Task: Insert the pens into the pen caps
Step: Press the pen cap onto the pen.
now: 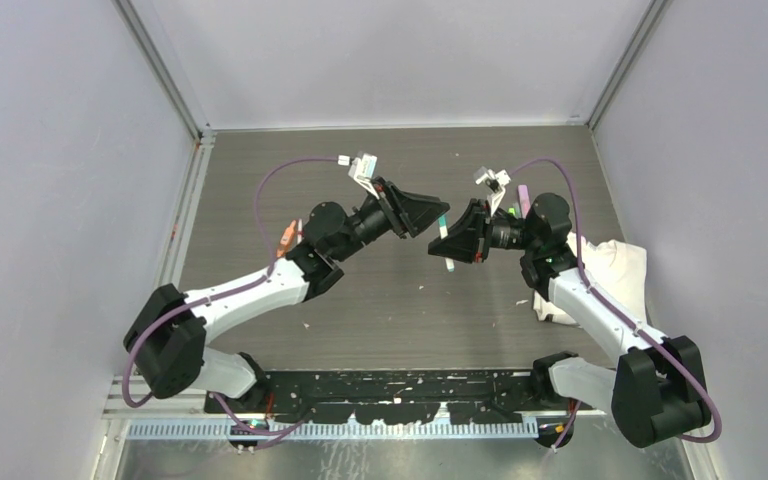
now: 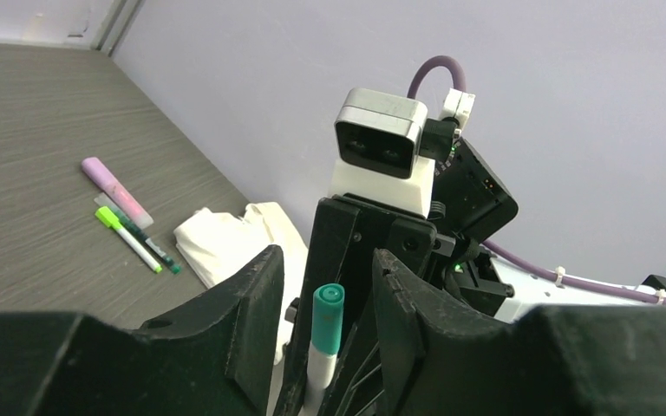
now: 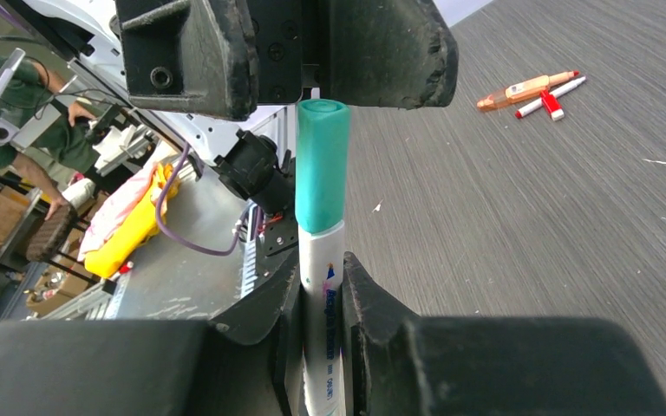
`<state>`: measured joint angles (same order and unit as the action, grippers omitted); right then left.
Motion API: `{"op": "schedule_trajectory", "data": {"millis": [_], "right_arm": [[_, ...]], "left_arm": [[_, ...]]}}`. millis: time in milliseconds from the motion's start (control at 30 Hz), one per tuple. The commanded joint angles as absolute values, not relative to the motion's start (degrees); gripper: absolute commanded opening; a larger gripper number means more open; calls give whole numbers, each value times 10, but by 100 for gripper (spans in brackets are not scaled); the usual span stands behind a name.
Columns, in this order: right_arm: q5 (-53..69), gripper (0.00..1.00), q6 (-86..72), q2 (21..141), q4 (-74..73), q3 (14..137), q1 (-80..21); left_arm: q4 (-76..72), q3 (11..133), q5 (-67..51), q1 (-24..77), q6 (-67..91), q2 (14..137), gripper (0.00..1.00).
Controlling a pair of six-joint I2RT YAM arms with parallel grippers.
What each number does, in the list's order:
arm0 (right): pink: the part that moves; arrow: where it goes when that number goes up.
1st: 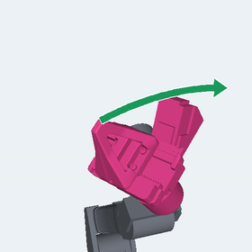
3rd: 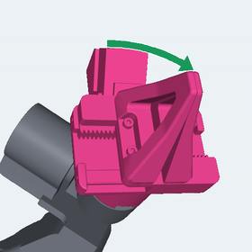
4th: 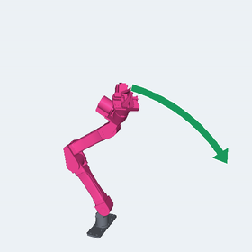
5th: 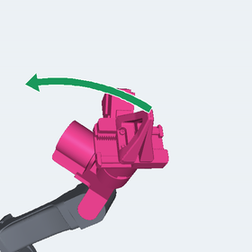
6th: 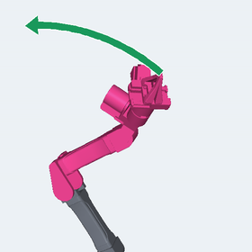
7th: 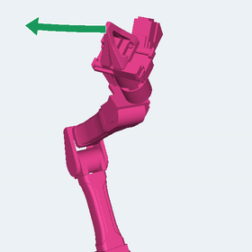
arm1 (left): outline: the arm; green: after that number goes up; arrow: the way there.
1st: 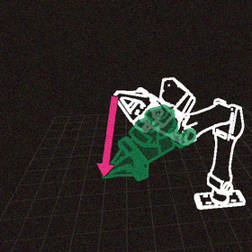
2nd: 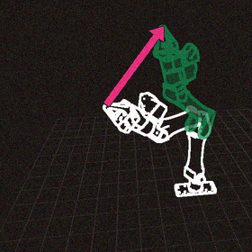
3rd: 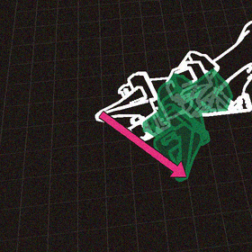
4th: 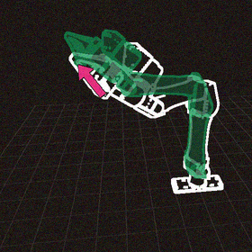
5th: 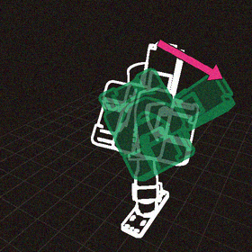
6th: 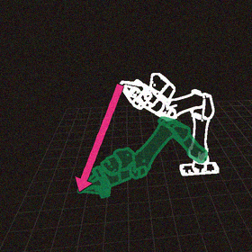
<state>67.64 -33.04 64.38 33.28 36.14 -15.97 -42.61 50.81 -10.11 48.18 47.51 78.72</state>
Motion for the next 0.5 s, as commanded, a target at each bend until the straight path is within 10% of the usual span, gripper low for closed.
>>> {"op": "schedule_trajectory", "data": {"millis": [0, 467], "right_arm": [[678, 1, -315, 634, 331, 388, -162], [673, 1, -308, 633, 320, 390, -163]], "left_arm": [[-470, 538, -118, 478, 485, 796, 42], [-473, 549, -138, 478, 495, 818, 37]]}}
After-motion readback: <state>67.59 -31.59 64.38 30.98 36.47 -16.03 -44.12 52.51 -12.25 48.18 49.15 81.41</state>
